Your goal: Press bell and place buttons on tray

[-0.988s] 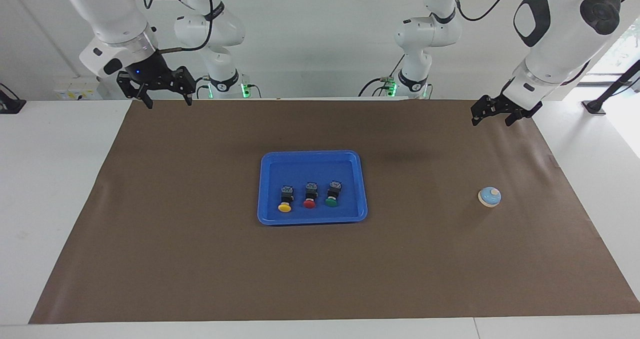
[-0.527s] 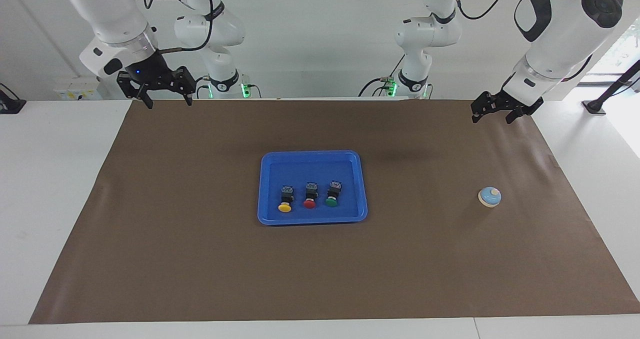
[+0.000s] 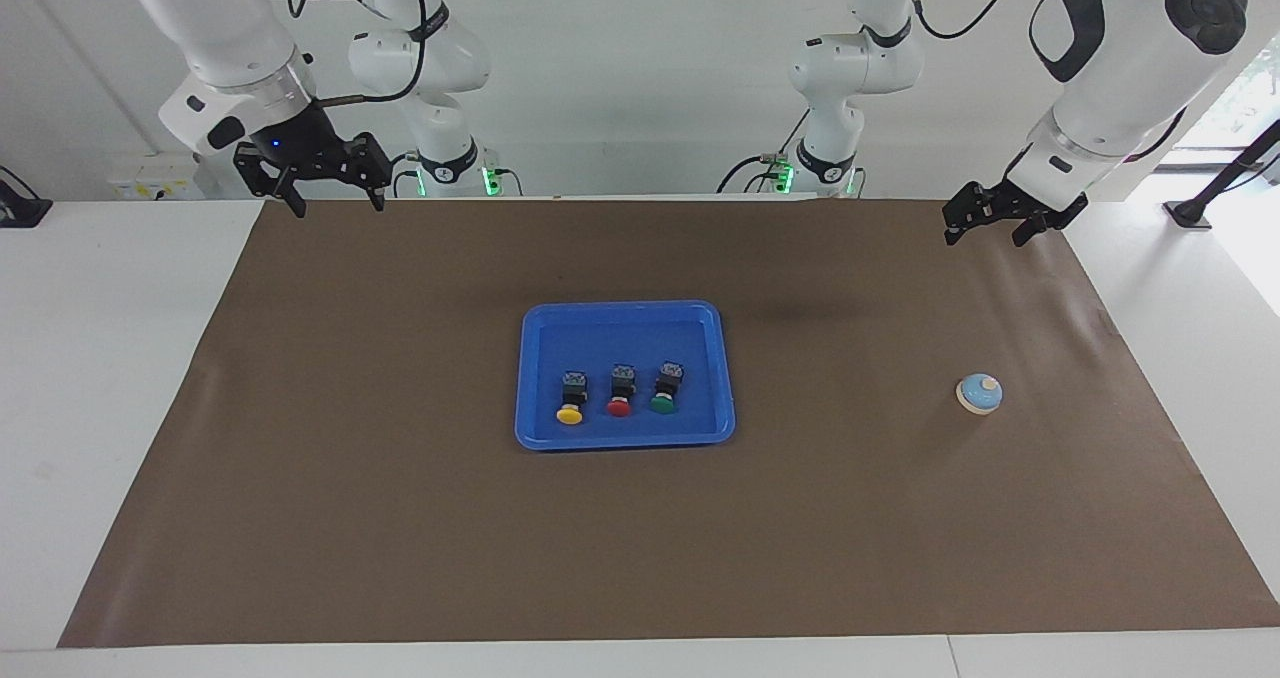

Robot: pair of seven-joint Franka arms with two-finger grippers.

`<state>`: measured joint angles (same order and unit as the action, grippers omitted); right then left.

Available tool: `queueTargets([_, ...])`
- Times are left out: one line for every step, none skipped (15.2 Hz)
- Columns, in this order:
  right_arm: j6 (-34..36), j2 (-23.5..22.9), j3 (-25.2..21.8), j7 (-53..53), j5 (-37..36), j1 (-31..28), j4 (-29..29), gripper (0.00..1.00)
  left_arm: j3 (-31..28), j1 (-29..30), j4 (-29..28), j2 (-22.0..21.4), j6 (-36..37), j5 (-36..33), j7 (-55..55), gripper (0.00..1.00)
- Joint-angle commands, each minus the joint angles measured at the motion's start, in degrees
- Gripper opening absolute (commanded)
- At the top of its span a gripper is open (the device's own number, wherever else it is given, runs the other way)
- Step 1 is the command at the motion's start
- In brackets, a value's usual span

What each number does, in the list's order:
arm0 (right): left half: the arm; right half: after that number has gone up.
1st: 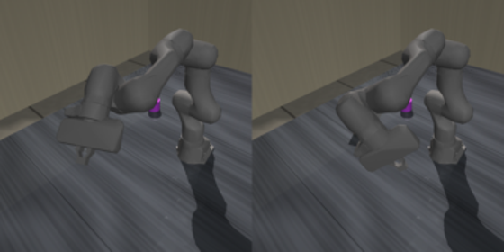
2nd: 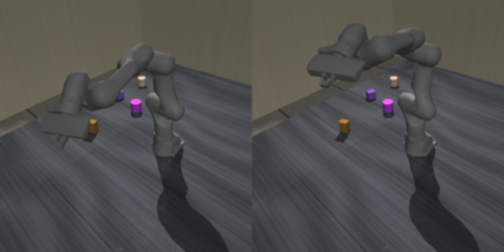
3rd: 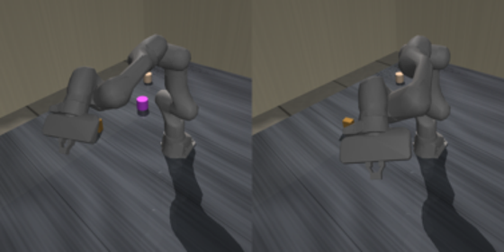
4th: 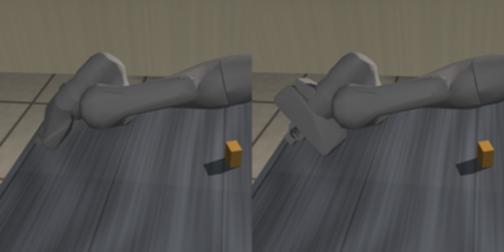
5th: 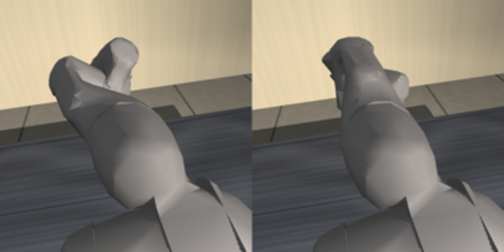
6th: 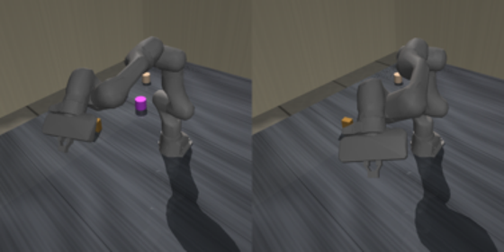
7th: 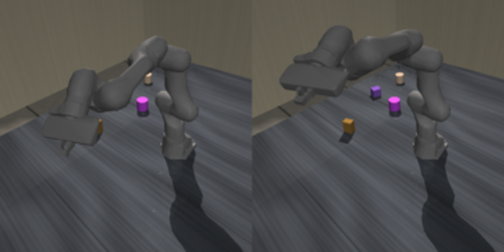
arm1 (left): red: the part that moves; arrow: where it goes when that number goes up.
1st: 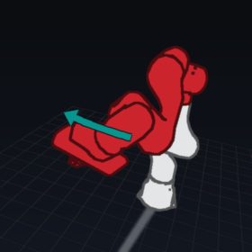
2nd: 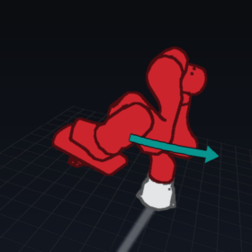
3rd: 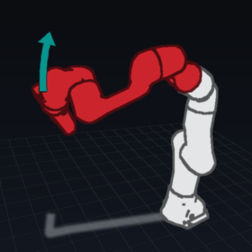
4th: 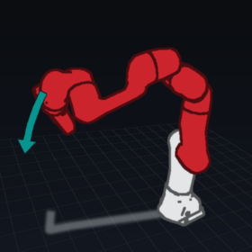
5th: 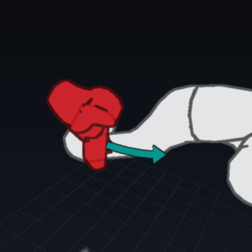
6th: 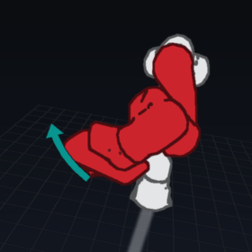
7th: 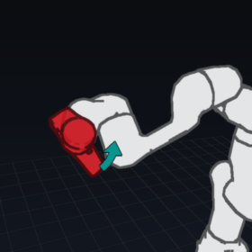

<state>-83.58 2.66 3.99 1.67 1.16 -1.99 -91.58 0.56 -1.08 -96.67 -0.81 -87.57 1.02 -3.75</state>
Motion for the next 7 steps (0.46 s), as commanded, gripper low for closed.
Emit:
queueTargets([0.6,0.1,0.8,1.5,0.4,-1.3,-0.1,1.00,-0.6,-0.6,-0.9,-0.9,0.7,-0.5,0.2,1.00])
queueTargets([0.5,0.1,0.8,1.5,0.4,-1.3,-0.1,1.00,-0.6,-0.6,-1.0,-0.9,0.7,-0.5,0.2,1.00])
queueTargets([0.6,0.1,0.8,1.5,0.4,-1.3,-0.1,1.00,-0.6,-0.6,-0.9,-0.9,0.7,-0.5,0.3,1.00])
queueTargets([0.6,0.1,0.8,1.5,0.4,-1.3,-0.1,1.00,-0.6,-0.6,-0.8,-0.9,0.7,-0.5,0.3,1.00])
queueTargets([0.6,0.1,0.8,1.5,0.4,-1.3,-0.1,1.00,-0.5,-0.8,-0.6,-0.9,0.7,-0.5,0.6,1.00])
queueTargets([0.6,0.1,0.8,1.5,0.4,-1.3,-0.1,1.00,-0.5,-0.9,-0.4,-0.9,0.6,-0.5,0.6,1.00])
queueTargets([0.6,0.1,0.8,1.5,0.4,-1.3,-0.1,1.00,-0.5,-0.8,-0.4,-0.9,0.5,-0.5,0.7,1.00])
